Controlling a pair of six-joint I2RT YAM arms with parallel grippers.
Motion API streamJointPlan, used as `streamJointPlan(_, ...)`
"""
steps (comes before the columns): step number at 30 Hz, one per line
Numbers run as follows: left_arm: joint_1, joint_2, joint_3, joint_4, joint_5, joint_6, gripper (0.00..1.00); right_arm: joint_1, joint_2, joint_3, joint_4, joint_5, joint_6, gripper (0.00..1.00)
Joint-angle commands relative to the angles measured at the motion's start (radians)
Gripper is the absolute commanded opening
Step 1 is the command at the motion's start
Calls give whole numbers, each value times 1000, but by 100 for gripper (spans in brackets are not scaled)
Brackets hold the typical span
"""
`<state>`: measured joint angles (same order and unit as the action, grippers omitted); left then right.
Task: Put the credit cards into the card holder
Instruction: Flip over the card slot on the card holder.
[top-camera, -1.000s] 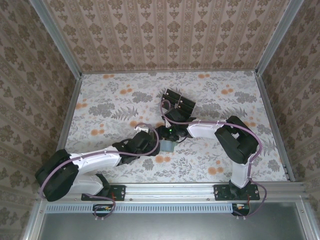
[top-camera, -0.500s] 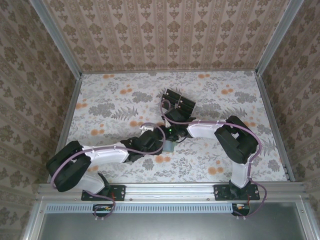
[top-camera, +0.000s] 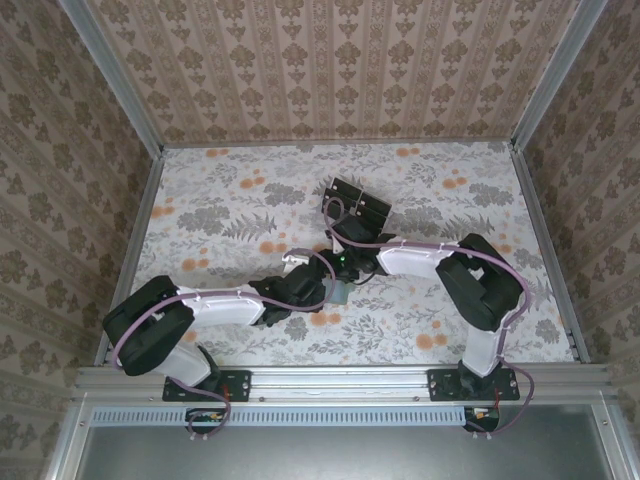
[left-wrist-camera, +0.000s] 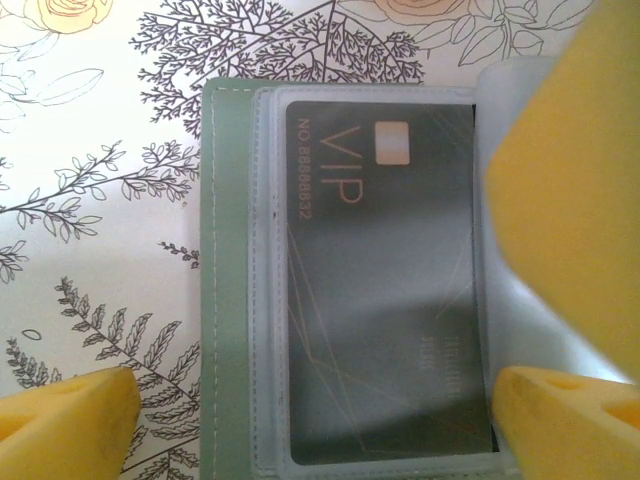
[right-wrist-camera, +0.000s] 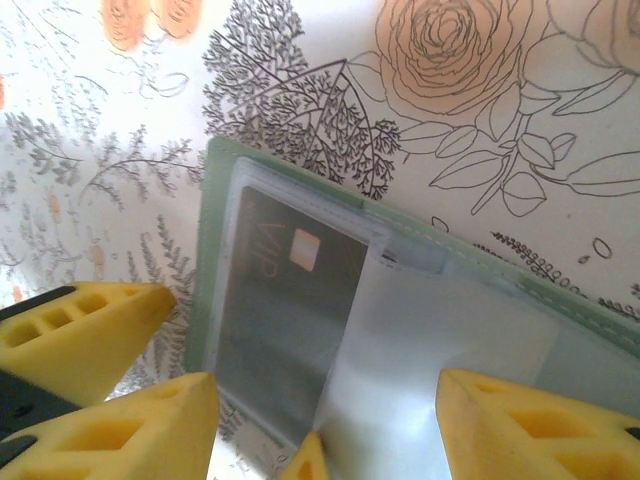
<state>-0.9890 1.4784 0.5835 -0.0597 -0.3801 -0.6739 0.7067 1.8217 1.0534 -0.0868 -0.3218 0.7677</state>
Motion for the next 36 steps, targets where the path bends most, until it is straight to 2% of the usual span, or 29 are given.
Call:
streamJointPlan(1, -5, 22, -3, -52, -32, -21, 100, -10, -83, -27, -25, 31, 32, 62)
streamJointPlan(18, -7, 15, -20, -48, -32, -40, 100, -10, -88, -114, 27, 41, 67, 62)
streamJointPlan(26, -6, 3, -18, -52, -35, -35, 100, -5, -25, -69, 54, -15, 67, 62)
streamJointPlan(30, -4, -53, -10, -84, -53, -30, 100, 6, -12, -28, 38, -28, 61, 62)
streamJointPlan(36, 12, -232, -10, -159, -105, -36, 100, 25, -20, 25, -4, -27, 51, 62)
